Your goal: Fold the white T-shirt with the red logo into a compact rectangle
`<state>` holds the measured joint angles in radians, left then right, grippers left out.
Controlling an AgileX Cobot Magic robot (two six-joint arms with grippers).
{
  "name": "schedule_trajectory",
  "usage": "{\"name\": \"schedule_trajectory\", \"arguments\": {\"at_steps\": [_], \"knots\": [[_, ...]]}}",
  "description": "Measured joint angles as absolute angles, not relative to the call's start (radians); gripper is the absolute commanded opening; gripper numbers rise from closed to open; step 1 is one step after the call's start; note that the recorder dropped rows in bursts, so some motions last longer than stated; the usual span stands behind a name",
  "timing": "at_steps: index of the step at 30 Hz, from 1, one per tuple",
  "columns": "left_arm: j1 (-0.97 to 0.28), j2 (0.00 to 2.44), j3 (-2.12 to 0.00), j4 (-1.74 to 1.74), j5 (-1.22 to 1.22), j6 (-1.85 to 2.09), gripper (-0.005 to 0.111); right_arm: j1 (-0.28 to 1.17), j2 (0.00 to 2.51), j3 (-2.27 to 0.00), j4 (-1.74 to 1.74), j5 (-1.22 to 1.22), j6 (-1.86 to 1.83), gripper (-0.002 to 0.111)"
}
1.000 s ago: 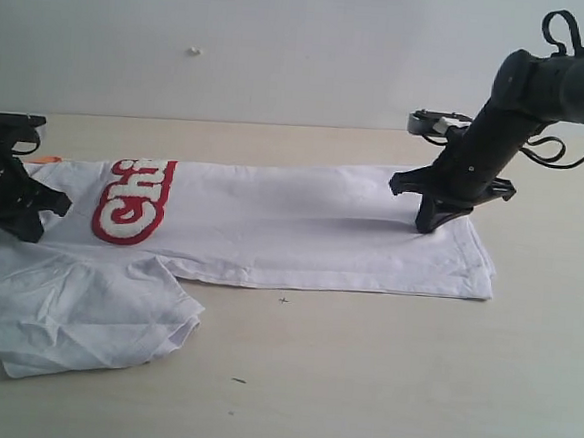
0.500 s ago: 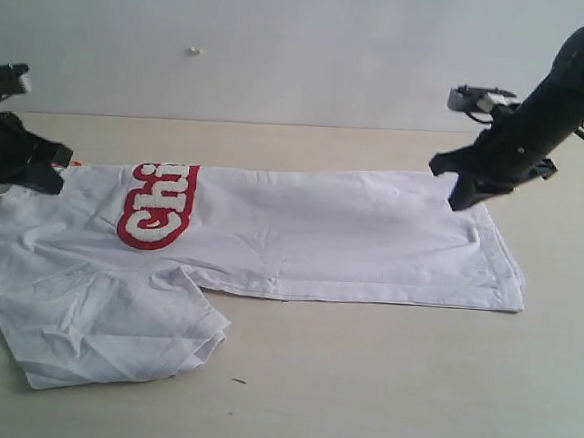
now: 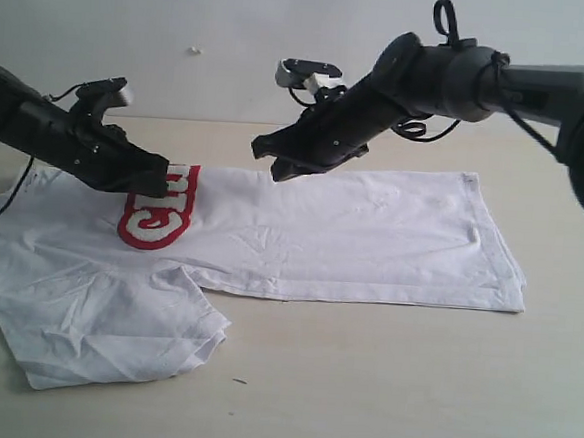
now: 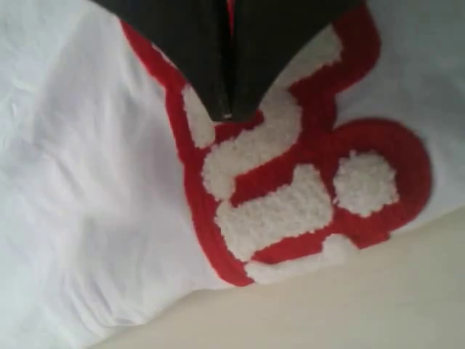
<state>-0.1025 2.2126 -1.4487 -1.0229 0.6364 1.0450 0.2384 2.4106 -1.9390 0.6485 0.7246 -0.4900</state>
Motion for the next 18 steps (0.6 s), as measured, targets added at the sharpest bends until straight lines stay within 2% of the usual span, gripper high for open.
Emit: {"name": "schedule_trajectory", "arguments": {"at_steps": [9, 18], "knots": [[-0.081, 2.285, -1.494, -0.865, 0.557, 0.828, 0.000, 0.232, 2.533, -2.055, 0.251, 0.764, -0.112, 0.000], [0.008, 2.285, -1.498, -0.827, 0.584, 0.778, 0.000, 0.154, 2.535, -2.065, 0.216, 0.834, -0.044, 0.000]]}}
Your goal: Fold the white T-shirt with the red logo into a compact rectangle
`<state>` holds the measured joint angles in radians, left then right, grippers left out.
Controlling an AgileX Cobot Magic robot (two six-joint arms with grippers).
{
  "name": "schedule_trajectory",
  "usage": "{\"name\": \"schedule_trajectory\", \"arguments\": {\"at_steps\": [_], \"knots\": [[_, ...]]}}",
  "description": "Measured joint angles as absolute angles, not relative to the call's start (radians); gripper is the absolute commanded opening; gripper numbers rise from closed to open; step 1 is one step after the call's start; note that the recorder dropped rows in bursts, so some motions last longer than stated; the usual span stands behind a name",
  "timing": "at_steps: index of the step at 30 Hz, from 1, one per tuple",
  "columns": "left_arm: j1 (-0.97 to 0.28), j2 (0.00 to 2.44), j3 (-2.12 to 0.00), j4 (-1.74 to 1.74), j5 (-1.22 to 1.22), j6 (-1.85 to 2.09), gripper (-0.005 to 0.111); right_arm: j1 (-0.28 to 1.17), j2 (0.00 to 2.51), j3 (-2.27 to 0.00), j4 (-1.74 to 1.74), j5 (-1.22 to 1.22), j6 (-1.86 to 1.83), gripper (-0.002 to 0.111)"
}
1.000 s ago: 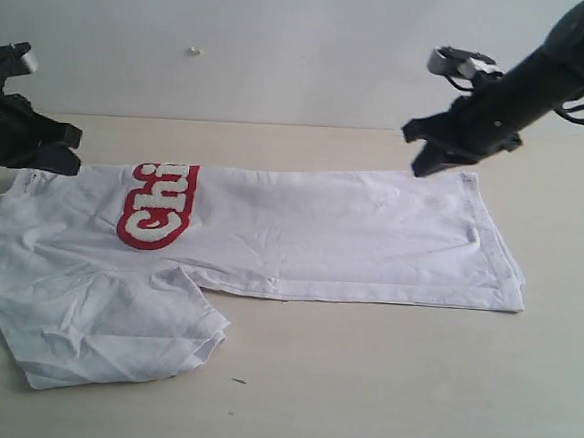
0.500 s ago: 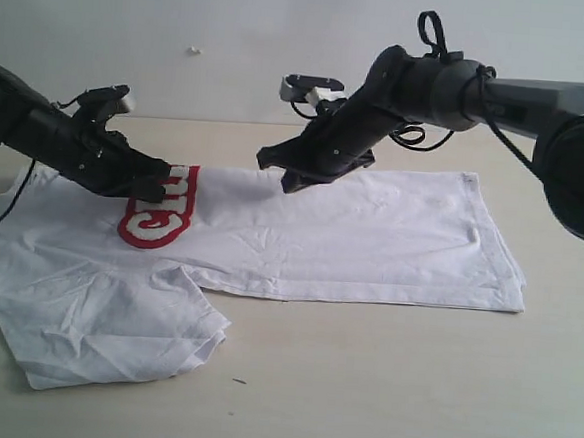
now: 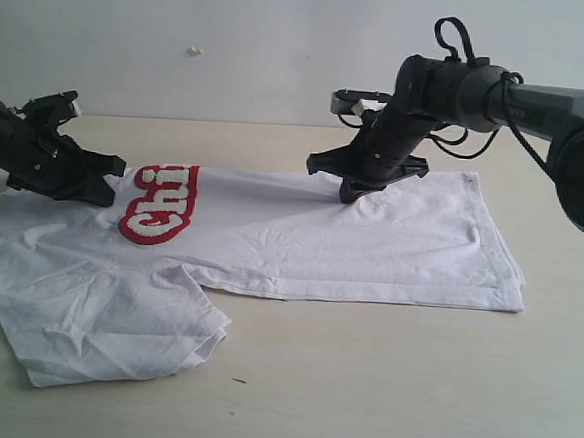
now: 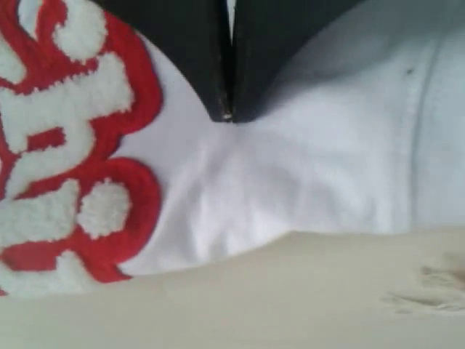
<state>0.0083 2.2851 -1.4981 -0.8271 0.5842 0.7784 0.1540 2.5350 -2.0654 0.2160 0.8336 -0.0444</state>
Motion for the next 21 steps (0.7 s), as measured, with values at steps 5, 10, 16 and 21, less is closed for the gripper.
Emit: {"name": "schedule_trajectory", "arguments": {"at_steps": [5, 10, 16, 21], "knots": [[0.046, 2.260, -1.493, -0.778, 0.598, 0.774, 0.000, 0.117, 2.512, -2.063, 0.216, 0.882, -0.146, 0.000], [0.052, 2.198, -1.493, -0.717, 0.671, 0.776, 0.000, 0.095, 2.465, -2.057, 0.225, 0.913, -0.183, 0.000], [0.005, 1.942, -1.313, -0.643, 0.724, 0.802, 0.000, 0.053, 2.386, -2.052, 0.230, 1.015, -0.172, 0.000], [-0.172, 1.749, -1.111, -0.596, 0.739, 0.804, 0.000, 0.042, 2.362, -2.022, 0.200, 1.056, -0.172, 0.000]]}}
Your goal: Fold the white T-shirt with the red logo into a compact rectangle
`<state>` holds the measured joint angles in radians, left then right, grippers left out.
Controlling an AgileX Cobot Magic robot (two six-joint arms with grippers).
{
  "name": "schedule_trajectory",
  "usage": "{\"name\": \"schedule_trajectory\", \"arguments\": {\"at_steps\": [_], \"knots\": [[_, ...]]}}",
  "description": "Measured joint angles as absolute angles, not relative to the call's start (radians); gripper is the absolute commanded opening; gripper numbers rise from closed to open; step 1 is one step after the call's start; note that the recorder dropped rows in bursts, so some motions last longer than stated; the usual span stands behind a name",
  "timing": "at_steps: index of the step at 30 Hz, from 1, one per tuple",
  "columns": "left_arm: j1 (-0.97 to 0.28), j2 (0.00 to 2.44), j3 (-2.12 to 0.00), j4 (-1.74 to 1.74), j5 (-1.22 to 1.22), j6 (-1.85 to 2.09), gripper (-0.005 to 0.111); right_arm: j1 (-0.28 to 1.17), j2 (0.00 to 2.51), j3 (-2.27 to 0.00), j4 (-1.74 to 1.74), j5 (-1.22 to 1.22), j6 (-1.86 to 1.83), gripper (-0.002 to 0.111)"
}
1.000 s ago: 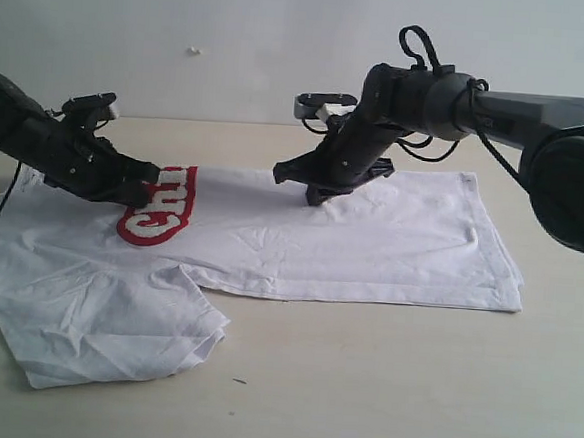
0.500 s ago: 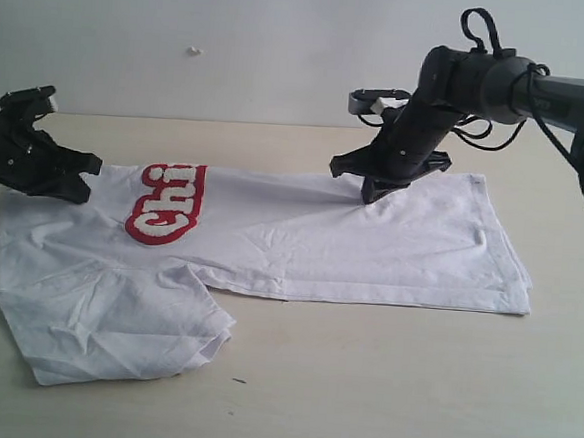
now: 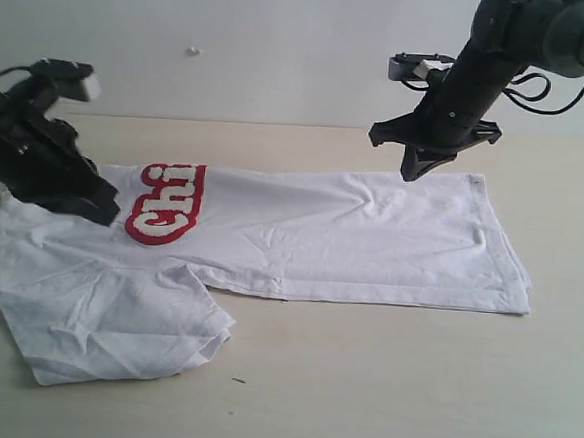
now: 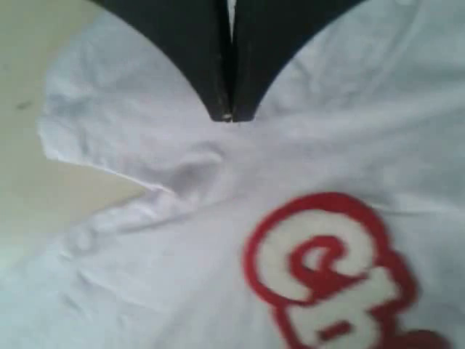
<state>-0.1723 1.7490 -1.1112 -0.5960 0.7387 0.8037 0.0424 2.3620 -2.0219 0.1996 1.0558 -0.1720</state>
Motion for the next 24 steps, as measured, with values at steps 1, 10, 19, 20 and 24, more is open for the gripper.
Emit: {"name": "schedule_trajectory", "arguments": {"at_steps": [1, 10, 19, 20, 24], "knots": [[-0.217, 1.729, -1.082, -0.581, 0.731, 0.798, 0.002, 0.042, 2.351, -2.007, 0.200, 1.044, -0.172, 0.000], [-0.540, 1.708, -0.920, -0.408, 0.588, 0.646, 0.051, 0.028, 2.086, -1.668, 0.187, 0.705, -0.172, 0.000], [-0.642, 1.845, -0.916, -0.215, 0.460, 0.438, 0.051, 0.021, 2.008, -1.571, 0.159, 0.665, -0.172, 0.000], [-0.642, 1.858, -0.916, -0.200, 0.446, 0.422, 0.051, 0.021, 2.008, -1.567, 0.159, 0.667, -0.172, 0.000], [-0.643, 1.893, -0.916, -0.177, 0.422, 0.395, 0.035, 0.021, 2.008, -1.563, 0.159, 0.671, -0.177, 0.000]]}}
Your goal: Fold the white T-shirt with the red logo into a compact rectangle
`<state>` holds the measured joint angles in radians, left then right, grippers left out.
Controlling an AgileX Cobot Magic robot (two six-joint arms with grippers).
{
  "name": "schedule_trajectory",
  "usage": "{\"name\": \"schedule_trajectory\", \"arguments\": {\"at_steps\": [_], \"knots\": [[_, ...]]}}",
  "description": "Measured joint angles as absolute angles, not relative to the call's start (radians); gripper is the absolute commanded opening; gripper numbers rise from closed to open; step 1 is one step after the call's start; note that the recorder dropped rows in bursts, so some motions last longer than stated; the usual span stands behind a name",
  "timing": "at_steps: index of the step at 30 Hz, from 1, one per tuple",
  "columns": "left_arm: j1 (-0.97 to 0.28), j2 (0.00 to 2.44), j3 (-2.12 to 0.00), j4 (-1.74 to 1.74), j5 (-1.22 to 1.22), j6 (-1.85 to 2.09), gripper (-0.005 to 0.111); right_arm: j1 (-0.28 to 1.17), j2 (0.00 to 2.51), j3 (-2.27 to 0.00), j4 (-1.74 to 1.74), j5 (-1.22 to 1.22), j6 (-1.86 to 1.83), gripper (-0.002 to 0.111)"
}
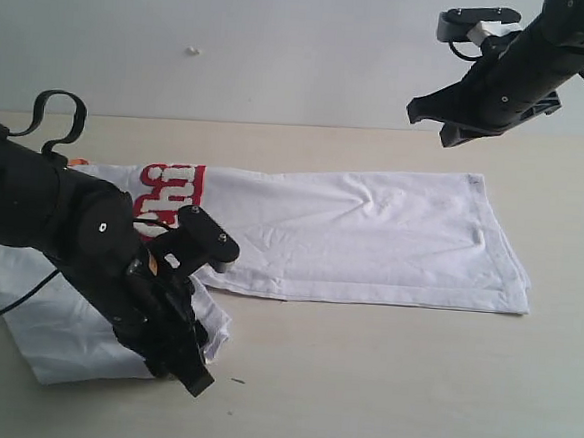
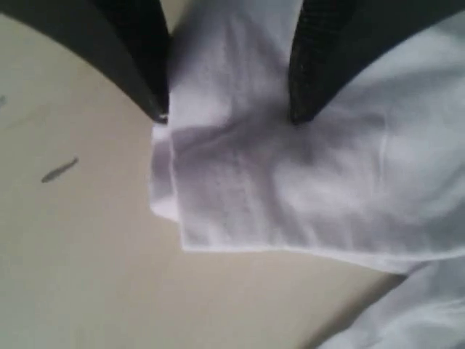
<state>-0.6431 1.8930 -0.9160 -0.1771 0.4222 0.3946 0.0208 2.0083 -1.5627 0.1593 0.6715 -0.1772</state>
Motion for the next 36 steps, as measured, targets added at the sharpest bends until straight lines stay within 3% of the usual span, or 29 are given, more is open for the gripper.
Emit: {"name": "schedule_trajectory", "arguments": {"at_steps": [4, 7, 14, 21, 23, 30, 36], "knots": [[-0.644, 1.899, -0.923, -0.163, 0.409, 0.392, 0.000, 0.021, 2.008, -1.563, 0.158, 0.671, -0.188, 0.000], [-0.644, 1.903, -0.947, -0.121, 0.450, 0.392, 0.000, 0.021, 2.008, -1.563, 0.157, 0.671, -0.197, 0.000], [-0.646, 1.886, -1.149, 0.171, 0.816, 0.392, 0.000, 0.021, 2.008, -1.563, 0.155, 0.666, -0.216, 0.000], [-0.646, 1.860, -1.229, 0.525, 0.739, 0.475, 0.000, 0.021, 2.008, -1.563, 0.154, 0.660, -0.230, 0.000], [-0.646, 1.876, -1.229, 0.555, 0.668, 0.548, 0.004, 0.021, 2.008, -1.563, 0.154, 0.651, -0.236, 0.000], [-0.646, 1.919, -1.231, 0.622, 0.446, 0.583, 0.038, 0.018, 2.008, -1.563, 0.150, 0.624, -0.248, 0.000], [-0.644, 1.968, -1.232, 0.793, 0.411, 0.449, 0.044, 0.018, 2.008, -1.563, 0.150, 0.615, -0.250, 0.000]]}}
